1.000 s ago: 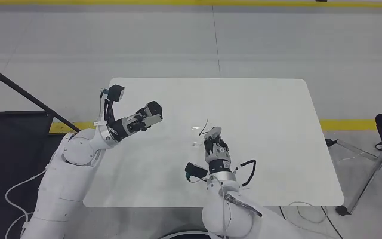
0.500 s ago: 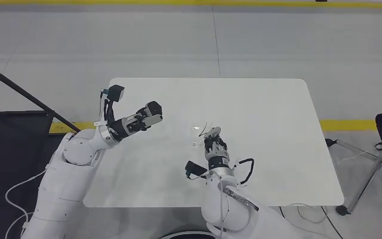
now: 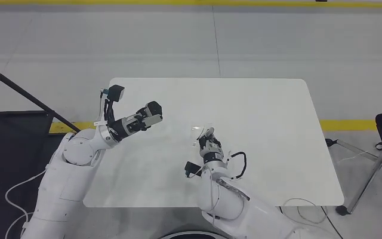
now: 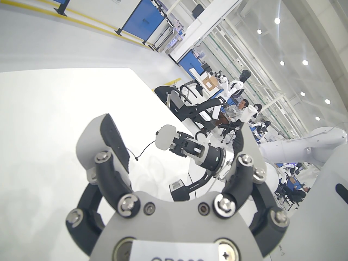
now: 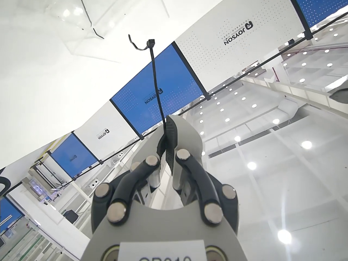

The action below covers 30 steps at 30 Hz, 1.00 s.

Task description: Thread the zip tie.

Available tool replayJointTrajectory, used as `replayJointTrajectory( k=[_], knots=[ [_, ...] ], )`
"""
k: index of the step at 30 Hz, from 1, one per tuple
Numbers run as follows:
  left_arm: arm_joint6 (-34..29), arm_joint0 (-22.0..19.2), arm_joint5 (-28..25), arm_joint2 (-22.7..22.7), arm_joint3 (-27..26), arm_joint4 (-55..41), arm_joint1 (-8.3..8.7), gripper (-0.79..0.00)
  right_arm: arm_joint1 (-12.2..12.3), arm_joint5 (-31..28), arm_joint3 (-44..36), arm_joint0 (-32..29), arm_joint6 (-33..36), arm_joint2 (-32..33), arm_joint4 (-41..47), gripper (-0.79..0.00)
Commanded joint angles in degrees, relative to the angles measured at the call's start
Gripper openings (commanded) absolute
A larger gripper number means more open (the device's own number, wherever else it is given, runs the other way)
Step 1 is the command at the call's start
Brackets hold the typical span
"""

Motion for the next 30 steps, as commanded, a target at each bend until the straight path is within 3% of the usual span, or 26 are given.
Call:
replayJointTrajectory(
  k=[1,22,24,28,30],
  knots=[
    [0.0,0.0,0.0,0.0,0.0,0.0,0.0,0.0,-0.32,0.01,0.82,0.24,-0.51,-0.03,0.0,-0.785],
    [0.0,0.0,0.0,0.0,0.0,0.0,0.0,0.0,-4.65,0.01,10.1,2.23,-4.06,0.54,0.0,-0.785],
    [0.0,0.0,0.0,0.0,0.0,0.0,0.0,0.0,-4.96,0.01,10.61,2.32,-4.14,0.35,0.0,-0.751],
    [0.0,0.0,0.0,0.0,0.0,0.0,0.0,0.0,-5.32,0.01,11.73,3.01,-4.41,-0.69,0.0,-0.588],
    [0.0,0.0,0.0,0.0,0.0,0.0,0.0,0.0,-5.42,0.01,12.0,3.3,-4.51,-1.15,0.0,-0.579]
  ],
)
